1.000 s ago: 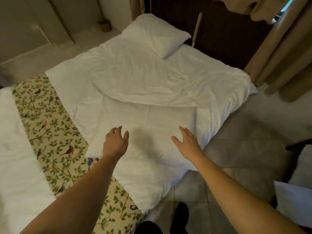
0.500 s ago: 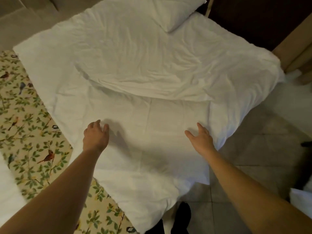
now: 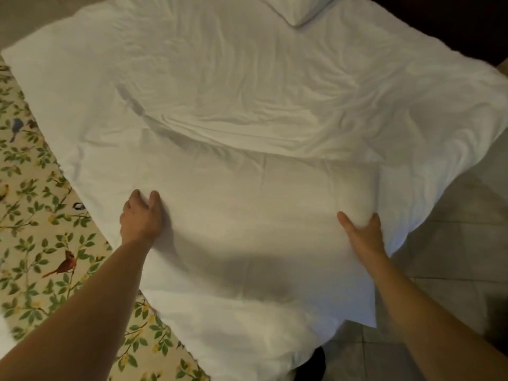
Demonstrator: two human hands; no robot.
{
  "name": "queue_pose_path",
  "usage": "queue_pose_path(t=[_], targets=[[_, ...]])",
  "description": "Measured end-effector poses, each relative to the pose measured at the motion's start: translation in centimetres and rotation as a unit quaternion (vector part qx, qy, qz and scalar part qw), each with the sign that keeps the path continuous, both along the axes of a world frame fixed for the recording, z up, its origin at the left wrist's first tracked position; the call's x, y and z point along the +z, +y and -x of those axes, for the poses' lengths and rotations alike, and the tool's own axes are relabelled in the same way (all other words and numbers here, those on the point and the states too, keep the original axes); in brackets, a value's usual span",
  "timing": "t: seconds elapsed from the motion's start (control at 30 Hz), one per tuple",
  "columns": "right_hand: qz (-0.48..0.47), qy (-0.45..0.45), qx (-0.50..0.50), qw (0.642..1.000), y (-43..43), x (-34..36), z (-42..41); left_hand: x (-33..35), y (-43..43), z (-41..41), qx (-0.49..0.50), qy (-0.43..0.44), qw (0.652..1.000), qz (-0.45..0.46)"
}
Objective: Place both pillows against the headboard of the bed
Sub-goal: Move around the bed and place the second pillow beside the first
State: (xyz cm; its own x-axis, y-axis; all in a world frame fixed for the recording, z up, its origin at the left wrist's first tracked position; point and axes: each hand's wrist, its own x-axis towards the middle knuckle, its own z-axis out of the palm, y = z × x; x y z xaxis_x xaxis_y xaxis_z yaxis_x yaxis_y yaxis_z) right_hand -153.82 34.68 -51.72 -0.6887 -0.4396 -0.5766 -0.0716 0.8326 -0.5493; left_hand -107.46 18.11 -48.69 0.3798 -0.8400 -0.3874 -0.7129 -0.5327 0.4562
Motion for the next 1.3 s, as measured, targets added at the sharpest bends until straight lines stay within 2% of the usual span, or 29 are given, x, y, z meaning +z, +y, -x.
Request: queue_pose_path(t=[0.1,0.23,0.4,0.63,0.9,1.0,1.3], targets=[[0.010,-0.059,-0.062,0.996,0.5,-0.4,0.3,-0.9,-0.5,-0.7,0.055,0.017,0.998,-0.034],[0.040,-0.092,-0.055,0.993,0.4,1.5,0.3,0.4,-0.1,-0.5,0.055,0.037,0.998,-0.022],[0.130,-0.081,-0.075,0.985,0.5,6.2,-0.8,5.3,1.8,0.7,0.113,0.111,0.984,0.079],[0.219,-0.040,-0.100,0.970,2.9,15.0,-0.6,13.9,5.9,3.8,0.119,0.152,0.974,0.115],[0.262,-0.018,-0.124,0.957,4.8,22.7,5.9,21.5,6.9,11.2,0.123,0.165,0.972,0.110],[0.272,-0.002,-0.136,0.953,5.4,22.1,10.0,22.7,6.7,15.2,0.122,0.179,0.970,0.112],[0.294,-0.051,-0.134,0.945,5.2,25.3,22.4,25.9,5.2,29.5,0.103,0.169,0.970,0.138]])
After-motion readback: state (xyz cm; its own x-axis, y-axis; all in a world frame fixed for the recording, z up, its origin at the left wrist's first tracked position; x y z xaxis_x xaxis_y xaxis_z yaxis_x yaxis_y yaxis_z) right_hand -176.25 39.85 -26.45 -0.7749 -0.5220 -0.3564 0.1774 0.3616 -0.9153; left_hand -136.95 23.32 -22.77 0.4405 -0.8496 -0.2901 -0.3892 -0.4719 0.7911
